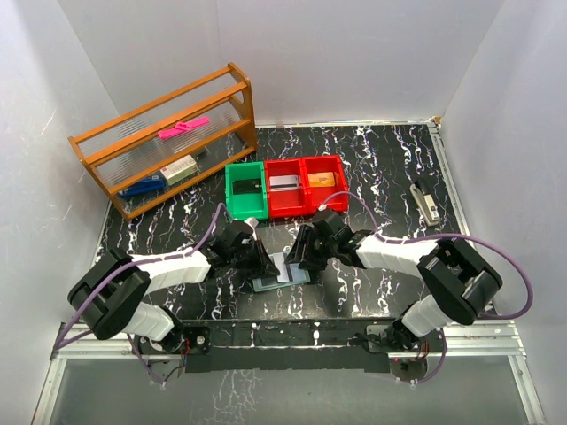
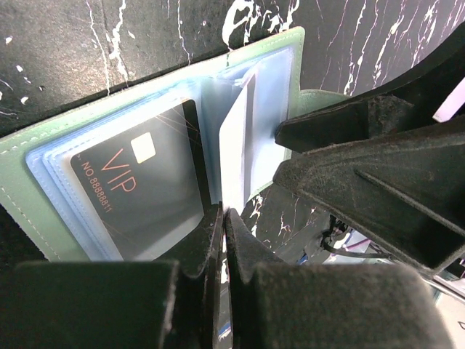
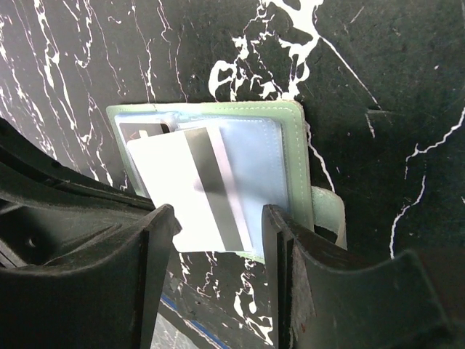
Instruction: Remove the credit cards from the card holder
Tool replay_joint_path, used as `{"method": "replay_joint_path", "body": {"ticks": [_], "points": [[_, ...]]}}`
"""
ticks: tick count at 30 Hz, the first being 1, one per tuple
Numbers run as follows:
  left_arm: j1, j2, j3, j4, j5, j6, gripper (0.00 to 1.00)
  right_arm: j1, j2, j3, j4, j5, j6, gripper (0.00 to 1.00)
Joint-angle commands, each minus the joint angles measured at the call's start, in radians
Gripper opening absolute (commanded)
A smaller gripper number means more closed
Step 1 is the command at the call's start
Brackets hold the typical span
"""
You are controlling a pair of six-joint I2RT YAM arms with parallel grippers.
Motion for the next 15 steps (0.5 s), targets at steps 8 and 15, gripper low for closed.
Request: {"method": "replay_joint_path", "body": {"ticks": [8,15], "points": [[-0.002,-0.029,0.008,-0.030,0.005,0.025,0.00,0.008,-0.002,0.061,0.102,-0.117,-0.057,0.50],[-0.002,-0.021,0.002,0.026,0.027,0.004,0.07,0.008,0.065,0.008,0.050,-0.046,-0.009,0.46]]}}
